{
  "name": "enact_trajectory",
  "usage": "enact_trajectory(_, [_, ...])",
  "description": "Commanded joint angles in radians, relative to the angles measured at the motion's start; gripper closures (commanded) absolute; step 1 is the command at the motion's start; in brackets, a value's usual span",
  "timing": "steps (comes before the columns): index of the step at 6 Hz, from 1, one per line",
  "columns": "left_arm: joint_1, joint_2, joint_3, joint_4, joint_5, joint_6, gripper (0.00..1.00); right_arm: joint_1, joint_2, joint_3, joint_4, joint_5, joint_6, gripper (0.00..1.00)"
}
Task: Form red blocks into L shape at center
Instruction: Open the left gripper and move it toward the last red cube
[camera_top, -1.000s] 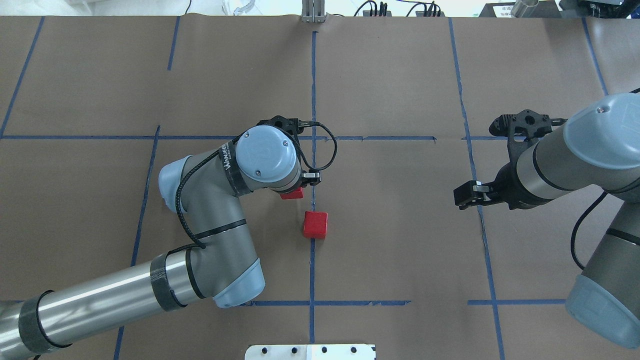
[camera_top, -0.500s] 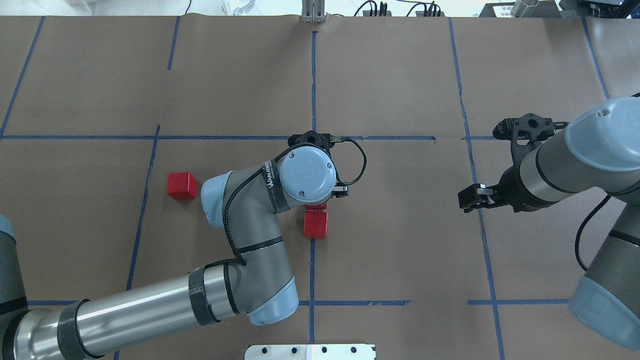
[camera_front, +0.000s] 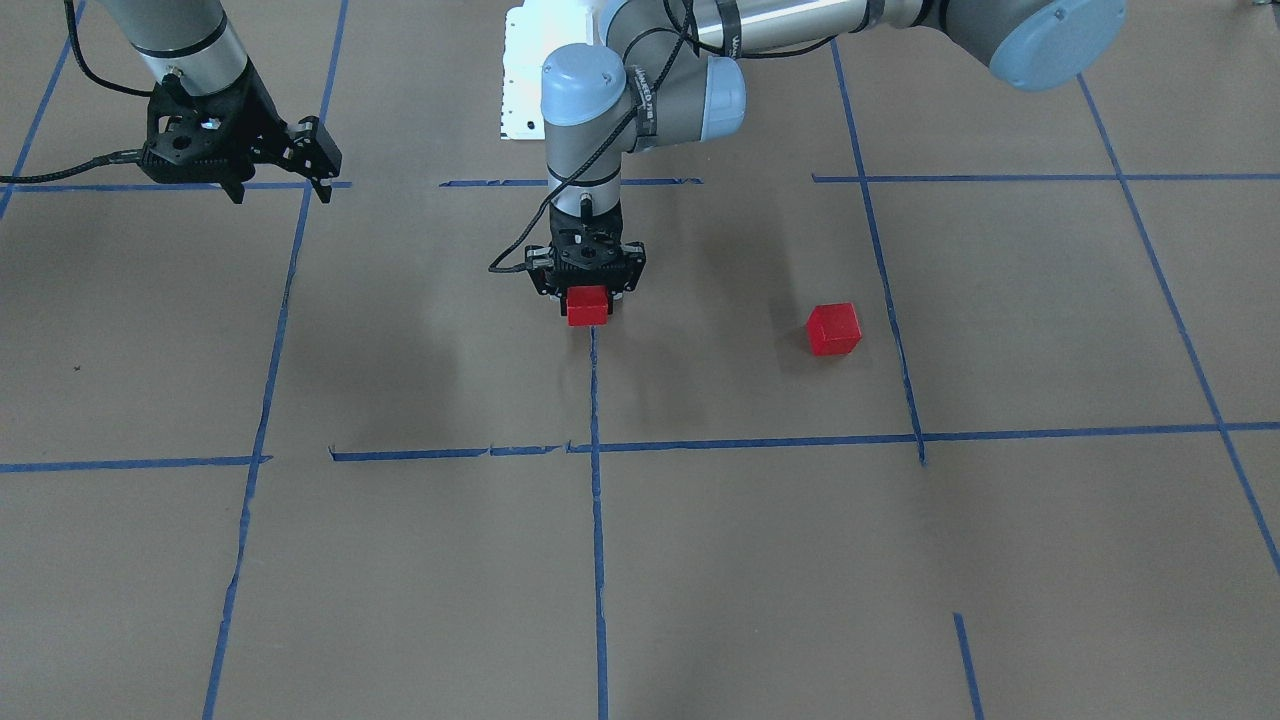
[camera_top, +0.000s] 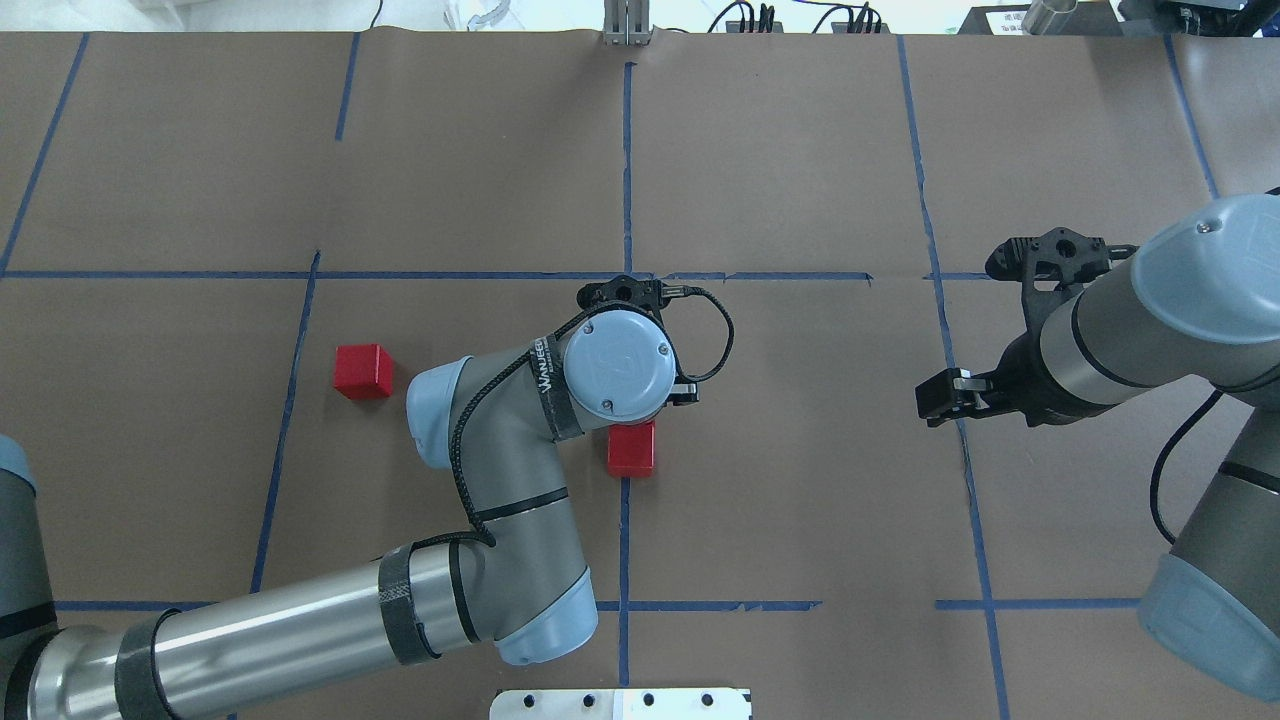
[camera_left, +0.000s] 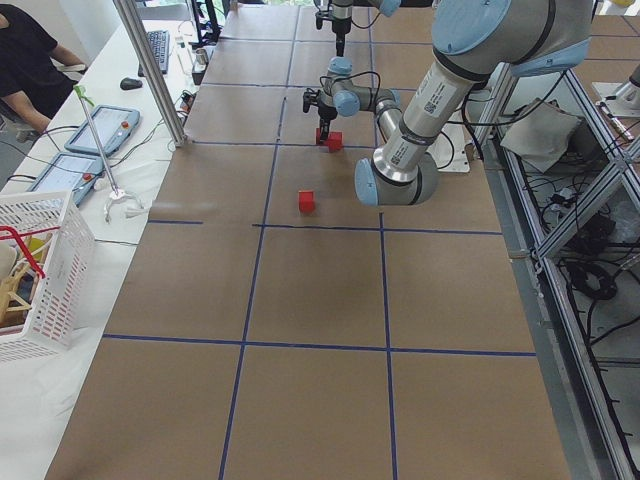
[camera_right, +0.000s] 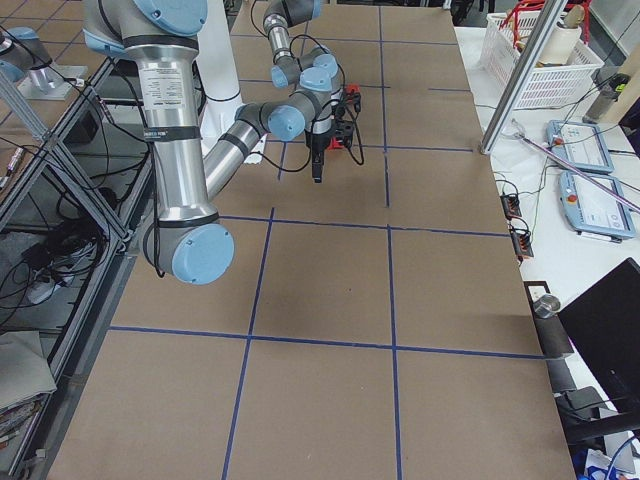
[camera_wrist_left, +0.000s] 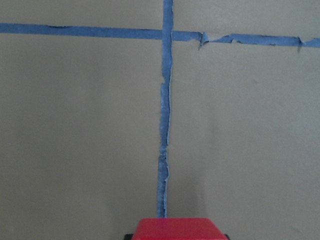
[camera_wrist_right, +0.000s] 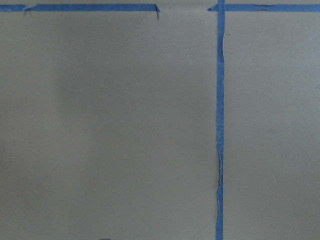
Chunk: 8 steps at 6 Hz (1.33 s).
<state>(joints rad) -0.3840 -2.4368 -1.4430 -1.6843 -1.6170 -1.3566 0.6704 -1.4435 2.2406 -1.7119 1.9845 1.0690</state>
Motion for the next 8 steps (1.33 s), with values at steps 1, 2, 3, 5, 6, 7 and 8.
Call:
enact_trajectory(1, [0.002,0.002,-0.002,-0.001,-0.001,-0.001,1.00,0.000,0.000,0.001,0.000,0.000,0.003,0.00])
enact_trajectory(2, [0.008,0.010,-0.004,-0.003,0.000,-0.002,0.99,0.000,-0.002,-0.004,0.000,0.000,0.002,0.00])
enact_trajectory(3, [0.008,0.016,-0.004,-0.005,0.000,-0.002,0.97,-0.003,-0.002,-0.006,0.000,-0.001,0.000,0.00])
enact_trajectory(5, [0.008,0.019,-0.007,-0.008,0.000,-0.002,0.91,-0.003,-0.002,-0.012,0.002,-0.004,0.000,0.00])
enact_trajectory(6, [0.008,0.019,-0.007,-0.011,0.000,-0.001,0.65,-0.003,0.000,-0.013,0.002,-0.003,0.000,0.00])
enact_trajectory(7, [0.011,0.018,-0.007,-0.011,-0.001,-0.001,0.36,-0.003,-0.002,-0.013,0.002,-0.003,-0.001,0.00])
enact_trajectory(8, [0.013,0.018,-0.010,-0.012,-0.001,-0.001,0.27,-0.003,0.000,-0.013,0.002,-0.003,-0.003,0.00])
